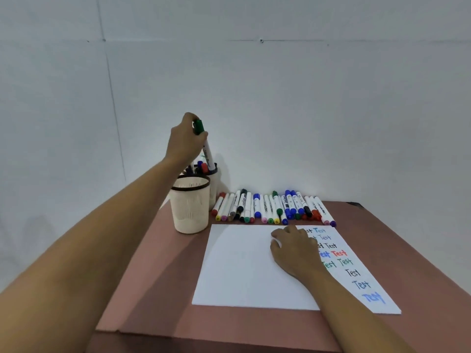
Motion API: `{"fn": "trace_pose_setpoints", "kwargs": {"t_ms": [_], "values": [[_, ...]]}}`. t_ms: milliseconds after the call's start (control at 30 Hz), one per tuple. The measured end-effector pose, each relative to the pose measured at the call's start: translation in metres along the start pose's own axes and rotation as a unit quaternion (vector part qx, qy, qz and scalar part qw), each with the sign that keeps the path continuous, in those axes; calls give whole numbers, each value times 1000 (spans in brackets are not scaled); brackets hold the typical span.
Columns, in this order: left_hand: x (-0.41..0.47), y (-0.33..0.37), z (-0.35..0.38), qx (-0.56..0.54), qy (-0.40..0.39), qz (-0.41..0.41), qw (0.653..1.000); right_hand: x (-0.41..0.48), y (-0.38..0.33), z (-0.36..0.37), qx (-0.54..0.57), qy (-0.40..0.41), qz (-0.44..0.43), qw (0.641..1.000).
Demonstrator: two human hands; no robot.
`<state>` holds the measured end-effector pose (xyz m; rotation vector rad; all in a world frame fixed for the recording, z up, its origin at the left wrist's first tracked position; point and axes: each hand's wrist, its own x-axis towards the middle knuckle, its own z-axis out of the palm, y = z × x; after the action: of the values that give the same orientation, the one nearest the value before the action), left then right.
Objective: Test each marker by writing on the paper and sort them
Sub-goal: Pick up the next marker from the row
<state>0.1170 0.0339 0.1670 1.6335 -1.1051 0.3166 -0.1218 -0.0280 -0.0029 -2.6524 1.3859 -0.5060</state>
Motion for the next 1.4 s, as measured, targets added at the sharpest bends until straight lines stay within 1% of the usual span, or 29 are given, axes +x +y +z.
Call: {"fn": "trace_pose_setpoints", "kwargs": {"t_ms": [167,233,400,533,567,600,667,700,733,767,900,1000,1067,1167,1267,1333,1400], "values": [[29,-19,1,22,17,-9,1000,1,0,1,-4,7,-1,1000],[36,-26,6,35,12,-4,999,2,1,2,-3,10,-1,1000],[39,-48,21,90,-55,-18,994,2,1,3,-5,12,-1,1000],[37,-62,29,158,-84,-17,984,3,1,3,-7,12,-1,1000],[38,-63,30,193,-96,-13,976,3,1,3,-7,11,0,1000],[39,-64,30,250,-115,-3,961,3,0,3,-8,11,1,1000],[37,-65,31,364,-165,18,916,3,1,2,-12,10,1,1000],[35,-67,33,399,-189,20,897,3,0,2,-13,9,2,1000],[32,-70,35,419,-204,16,885,3,0,2,-14,7,2,1000],[30,-73,36,426,-209,9,880,2,0,2,-13,6,3,1000],[31,-74,36,387,-214,-10,897,3,0,2,-10,6,3,1000],[33,-71,34,313,-216,-40,924,2,0,2,-9,4,5,1000],[32,-69,34,259,-205,-40,943,3,0,1,-7,1,6,1000],[26,-54,35,192,-165,-12,967,3,-1,1,-1,1,9,1000],[6,-26,40,164,-139,49,975,2,-1,0,16,0,14,1000],[-18,-7,47,133,-156,93,974,3,0,-2,34,-4,21,999],[-49,5,55,120,-199,127,964,2,0,-3,49,-10,27,998]]}}
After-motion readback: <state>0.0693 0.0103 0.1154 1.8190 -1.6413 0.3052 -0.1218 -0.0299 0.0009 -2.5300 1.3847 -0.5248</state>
